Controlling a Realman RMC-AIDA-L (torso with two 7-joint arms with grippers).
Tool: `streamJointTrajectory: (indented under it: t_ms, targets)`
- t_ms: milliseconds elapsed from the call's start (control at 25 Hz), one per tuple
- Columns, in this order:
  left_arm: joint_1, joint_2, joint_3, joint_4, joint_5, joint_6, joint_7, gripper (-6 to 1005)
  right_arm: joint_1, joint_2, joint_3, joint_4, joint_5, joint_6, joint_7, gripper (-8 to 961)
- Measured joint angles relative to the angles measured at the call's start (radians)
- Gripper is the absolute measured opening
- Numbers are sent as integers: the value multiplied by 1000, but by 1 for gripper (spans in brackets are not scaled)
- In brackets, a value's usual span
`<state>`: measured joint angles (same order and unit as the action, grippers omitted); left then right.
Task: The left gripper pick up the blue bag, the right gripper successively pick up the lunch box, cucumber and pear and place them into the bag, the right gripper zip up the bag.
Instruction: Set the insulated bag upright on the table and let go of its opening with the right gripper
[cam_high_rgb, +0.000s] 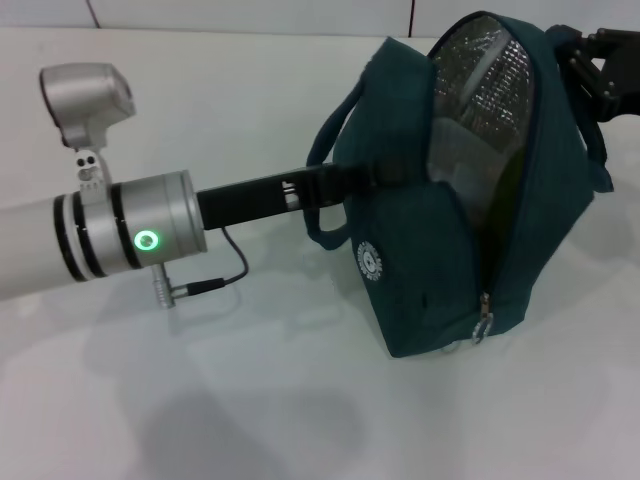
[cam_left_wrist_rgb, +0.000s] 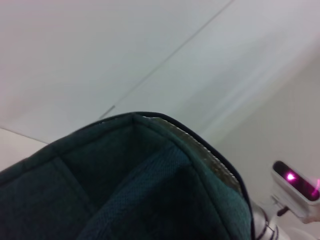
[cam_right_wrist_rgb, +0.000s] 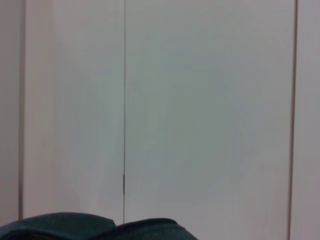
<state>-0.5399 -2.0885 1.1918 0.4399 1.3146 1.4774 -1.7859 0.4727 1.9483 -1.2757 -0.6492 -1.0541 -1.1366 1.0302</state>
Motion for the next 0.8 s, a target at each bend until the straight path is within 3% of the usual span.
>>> streamJointTrajectory:
  t_ms: [320,800]
  targets:
    - [45,2,-14,0,-12,-4,6,50,2,23,10,1,-1,-1,-13,91]
    - [52,-1,-8,-6,-18,6,8,50,-15,30,12,3,-1,-11,-17,98]
